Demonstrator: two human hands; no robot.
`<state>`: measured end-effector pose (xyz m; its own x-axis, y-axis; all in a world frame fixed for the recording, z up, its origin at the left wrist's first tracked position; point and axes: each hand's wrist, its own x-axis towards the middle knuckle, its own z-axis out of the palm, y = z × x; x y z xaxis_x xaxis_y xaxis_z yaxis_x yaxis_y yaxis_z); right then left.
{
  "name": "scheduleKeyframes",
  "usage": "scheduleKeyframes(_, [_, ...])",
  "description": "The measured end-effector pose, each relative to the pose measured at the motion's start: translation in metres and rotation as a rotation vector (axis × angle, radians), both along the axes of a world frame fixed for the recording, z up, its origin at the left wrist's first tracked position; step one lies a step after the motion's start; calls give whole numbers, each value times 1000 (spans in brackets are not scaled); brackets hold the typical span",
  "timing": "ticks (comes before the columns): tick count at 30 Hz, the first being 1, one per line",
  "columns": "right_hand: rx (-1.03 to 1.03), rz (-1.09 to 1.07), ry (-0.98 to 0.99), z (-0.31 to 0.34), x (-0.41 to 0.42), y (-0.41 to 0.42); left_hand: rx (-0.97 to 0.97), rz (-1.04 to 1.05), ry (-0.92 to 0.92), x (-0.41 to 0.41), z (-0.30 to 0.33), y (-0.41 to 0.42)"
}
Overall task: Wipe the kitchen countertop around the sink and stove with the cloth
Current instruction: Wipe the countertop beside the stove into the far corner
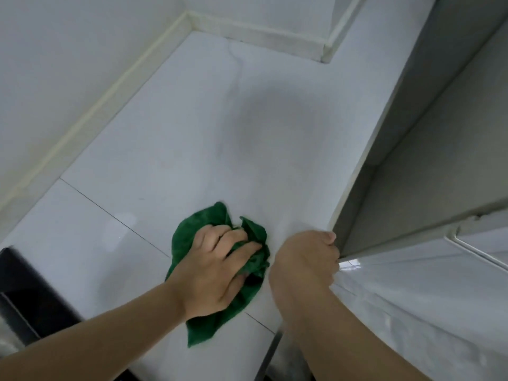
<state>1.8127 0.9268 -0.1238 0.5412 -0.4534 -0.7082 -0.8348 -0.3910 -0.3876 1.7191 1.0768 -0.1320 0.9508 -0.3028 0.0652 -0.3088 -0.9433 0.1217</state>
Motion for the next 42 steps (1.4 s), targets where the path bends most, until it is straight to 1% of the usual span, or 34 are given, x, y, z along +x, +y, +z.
scheduleKeyframes(2, [9,91,22,-5,10,-9,-7,-45,3,33,-2,-10])
scheduleKeyframes(3, [-19,104,-15,-11,23,-15,-12,-40,-10,62,-3,-19])
scheduleKeyframes(6, [3,77,-95,-5,63,-27,2,129,14,144,1,-46])
scheduleKeyframes(7, [21,101,-136,0,77,-29,15,186,14,161,3,-50])
scheduleKeyframes(8, [87,101,-184,6,90,-32,25,209,3,166,4,-52])
scheduleKeyframes(9, [187,76,-240,9,100,-36,14,214,-11,157,3,-54])
scheduleKeyframes(11, [410,-26,-307,10,110,-40,-32,158,6,109,3,-57])
scheduleKeyframes(13, [518,-161,-289,6,111,-37,-70,105,57,55,7,-61])
scheduleKeyframes(15, [600,-326,-269,2,109,-34,-84,71,58,39,8,-60])
scheduleKeyframes(18, [717,-430,-267,0,110,-36,-68,23,68,91,7,-61])
scheduleKeyframes(22, [891,-481,-211,-2,110,-41,-38,163,40,211,5,-80])
scheduleKeyframes(24, [972,-508,-203,-4,110,-40,-42,201,30,236,8,-87])
scheduleKeyframes(26, [958,-512,-227,-6,109,-41,-55,155,19,216,5,-87])
scheduleKeyframes(28, [930,-508,-253,-6,107,-42,-82,72,58,161,6,-83])
scheduleKeyframes(30, [963,-518,-250,-5,107,-43,-107,27,108,111,7,-79])
scheduleKeyframes(32, [1035,-546,-220,-7,106,-45,-113,-6,105,99,5,-73])
scheduleKeyframes(34, [1085,-540,-192,-9,107,-47,-96,-49,119,127,5,-74])
scheduleKeyframes(36, [1123,-562,-195,-14,107,-47,-62,-53,86,178,5,-83])
scheduleKeyframes(39, [1128,-562,-234,-21,109,-42,-44,118,38,265,5,-105])
scheduleKeyframes(40, [1101,-560,-254,-23,109,-40,-51,161,43,281,7,-110])
scheduleKeyframes(42, [1083,-588,-287,-24,112,-41,-64,164,19,282,6,-113])
